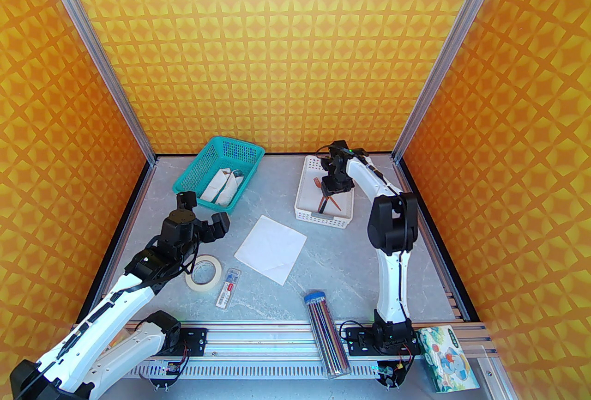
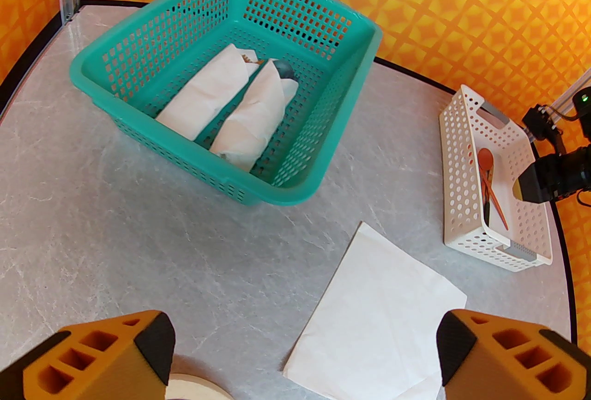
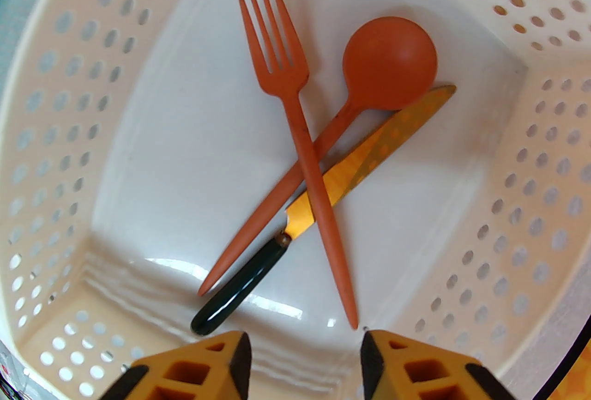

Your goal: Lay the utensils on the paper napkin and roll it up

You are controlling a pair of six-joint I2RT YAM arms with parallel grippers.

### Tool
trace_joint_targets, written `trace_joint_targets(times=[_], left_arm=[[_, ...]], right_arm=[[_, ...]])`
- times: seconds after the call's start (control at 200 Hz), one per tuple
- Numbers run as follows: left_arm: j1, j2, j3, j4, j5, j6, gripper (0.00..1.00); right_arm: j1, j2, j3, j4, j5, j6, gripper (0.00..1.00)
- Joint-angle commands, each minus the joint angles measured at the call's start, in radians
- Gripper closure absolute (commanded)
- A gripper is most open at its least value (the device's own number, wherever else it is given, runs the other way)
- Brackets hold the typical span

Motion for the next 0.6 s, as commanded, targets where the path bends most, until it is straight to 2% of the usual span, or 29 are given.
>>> trace_joint_targets(times=[0.0,0.27,0.595], left_arm=[[0.008,-0.006,-0.014,-0.017,-0.019,0.001,0.01],[0.008,0.0,-0.014,-0.022,-0.018,-0.007,0.01],[0.009,0.02,-0.004,-0.025,-0.019,-0.008,0.01]], right_arm=[[0.003,0.059,0.054,-0.047,0.039,-0.038,0.59],[0.003,0.133,0.104,-0.076,0.103,-0.084,0.59],[0.003,0.189,0.14,-0.085,0.103,-0.114,0.62]])
